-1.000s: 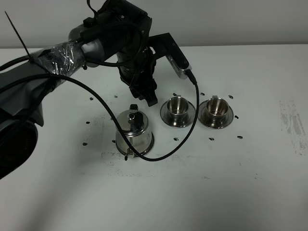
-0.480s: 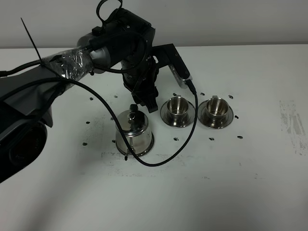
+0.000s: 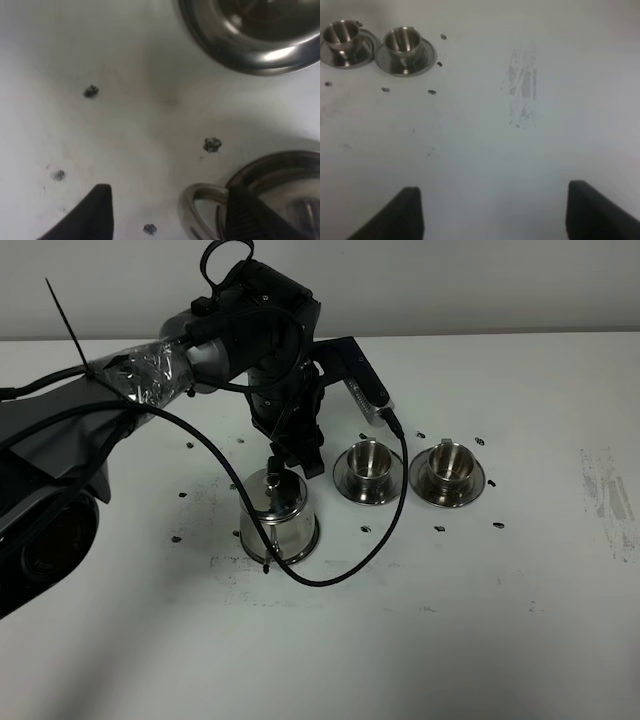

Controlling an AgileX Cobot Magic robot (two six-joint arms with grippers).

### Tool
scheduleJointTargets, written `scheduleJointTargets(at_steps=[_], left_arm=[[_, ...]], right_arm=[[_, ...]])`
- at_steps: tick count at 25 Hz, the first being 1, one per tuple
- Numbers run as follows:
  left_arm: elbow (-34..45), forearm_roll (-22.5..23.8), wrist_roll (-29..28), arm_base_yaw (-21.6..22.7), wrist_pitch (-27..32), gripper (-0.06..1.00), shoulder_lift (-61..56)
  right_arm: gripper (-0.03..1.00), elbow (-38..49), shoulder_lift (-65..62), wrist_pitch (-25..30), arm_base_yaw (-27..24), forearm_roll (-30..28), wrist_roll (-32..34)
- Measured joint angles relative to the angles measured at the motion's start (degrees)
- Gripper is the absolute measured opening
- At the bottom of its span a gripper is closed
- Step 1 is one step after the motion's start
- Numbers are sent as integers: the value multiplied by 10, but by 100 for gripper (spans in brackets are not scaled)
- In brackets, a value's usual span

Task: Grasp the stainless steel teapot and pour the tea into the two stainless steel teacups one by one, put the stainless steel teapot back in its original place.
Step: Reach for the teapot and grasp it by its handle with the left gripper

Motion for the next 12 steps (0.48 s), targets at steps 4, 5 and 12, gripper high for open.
scheduleJointTargets(at_steps=[4,5,12], left_arm=[[0,6,-12,6,14,48,0],[0,11,-17,8,17,48,0],[0,28,-37,17,42,48,0]], right_arm=[[58,0,0,0,0,0,1],[58,0,0,0,0,0,1],[58,0,0,0,0,0,1]])
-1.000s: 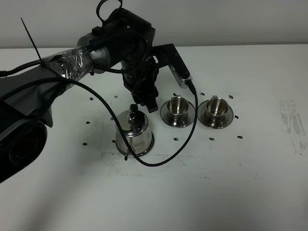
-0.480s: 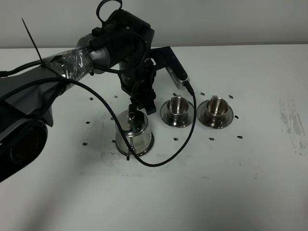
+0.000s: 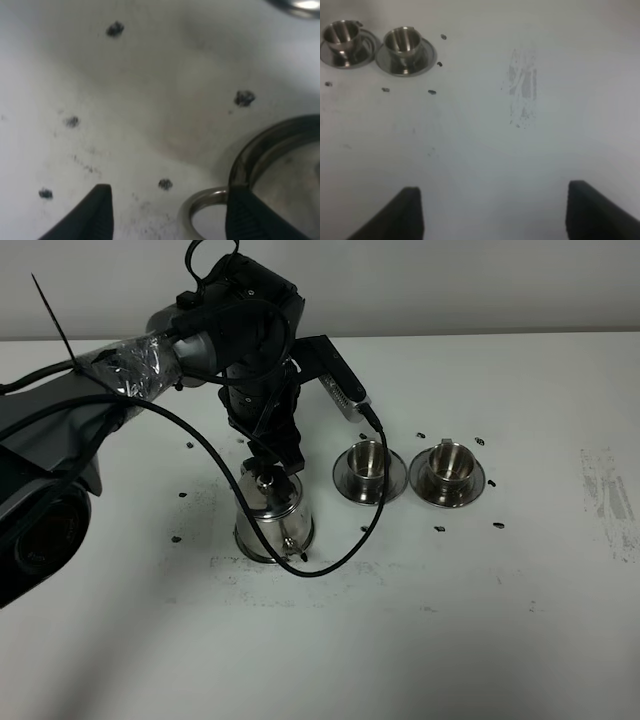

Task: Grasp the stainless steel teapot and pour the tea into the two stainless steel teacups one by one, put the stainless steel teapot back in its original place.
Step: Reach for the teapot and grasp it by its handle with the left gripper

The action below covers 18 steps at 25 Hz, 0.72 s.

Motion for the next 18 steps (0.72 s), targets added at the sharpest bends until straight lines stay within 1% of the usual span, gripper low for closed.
scheduleJointTargets(at_steps=[4,7,9,13,15,18], left_arm=[[0,4,-22,7,6,48,-3],[0,19,-44,10,24,48,-10],[0,28,-51,11,35,48,-13],[0,30,-58,11,35,48,-14],[0,30,-62,12,30,48,-15],[0,31,-77,12,-7,48,-15]], right_arm=[[58,0,0,0,0,0,-1],[58,0,0,0,0,0,-1],[58,0,0,0,0,0,-1],[58,0,0,0,0,0,-1],[58,0,0,0,0,0,-1],[58,0,0,0,0,0,-1]])
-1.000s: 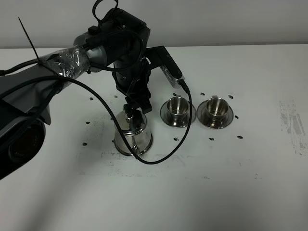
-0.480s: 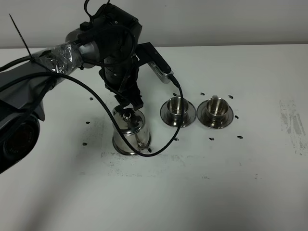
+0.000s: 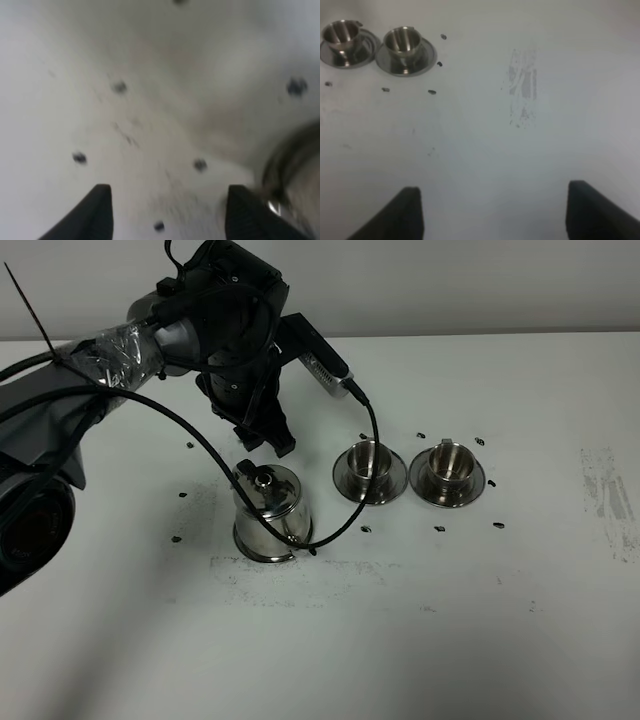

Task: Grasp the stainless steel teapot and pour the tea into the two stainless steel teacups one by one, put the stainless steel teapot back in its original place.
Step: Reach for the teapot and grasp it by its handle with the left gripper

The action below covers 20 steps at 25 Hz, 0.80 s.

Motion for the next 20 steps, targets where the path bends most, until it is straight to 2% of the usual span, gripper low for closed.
scheduleJointTargets(at_steps=[4,15,20], left_arm=[[0,0,-16,1,-25,48,0],[0,-12,-35,1,14,48,8],[0,-13,-73,1,27,48,4]], right_arm=[[58,0,0,0,0,0,1],[58,0,0,0,0,0,0],[58,0,0,0,0,0,0]])
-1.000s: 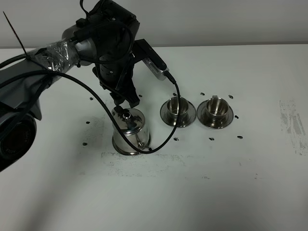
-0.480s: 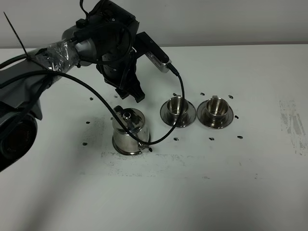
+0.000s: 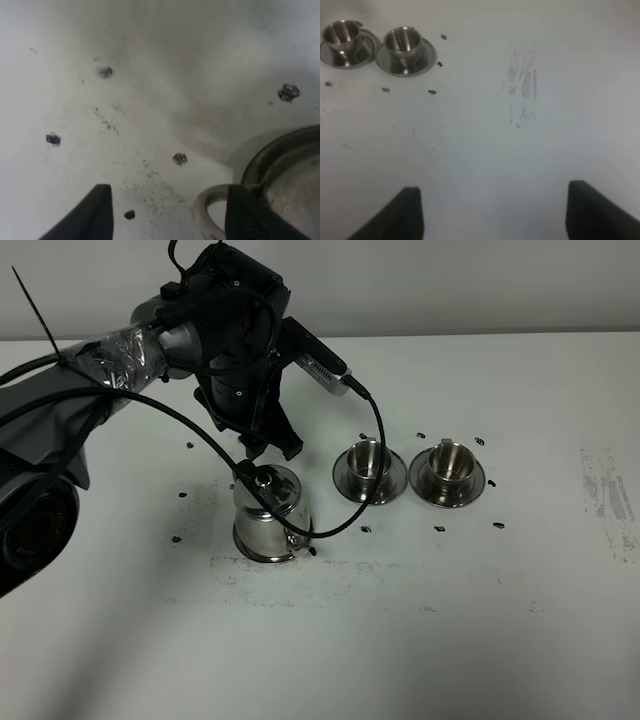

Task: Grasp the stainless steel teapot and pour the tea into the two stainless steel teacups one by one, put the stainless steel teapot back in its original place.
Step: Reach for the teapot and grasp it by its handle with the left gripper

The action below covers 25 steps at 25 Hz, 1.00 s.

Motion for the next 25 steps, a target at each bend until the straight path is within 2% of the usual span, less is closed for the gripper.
scheduleJointTargets(at_steps=[9,13,19,22,25], left_arm=[[8,-1,-67,3,15,48,-57],[59,-2,-111,5,7,48,-115],[224,-4,-149,27,-101,48,-232],[267,-4,-145,34,-161,48,-248],[293,-23,-115,36,-225,48,-241]], right_arm=[[58,0,0,0,0,0,1],[58,0,0,0,0,0,1],[58,0,0,0,0,0,1],[58,0,0,0,0,0,0],[58,0,0,0,0,0,0]])
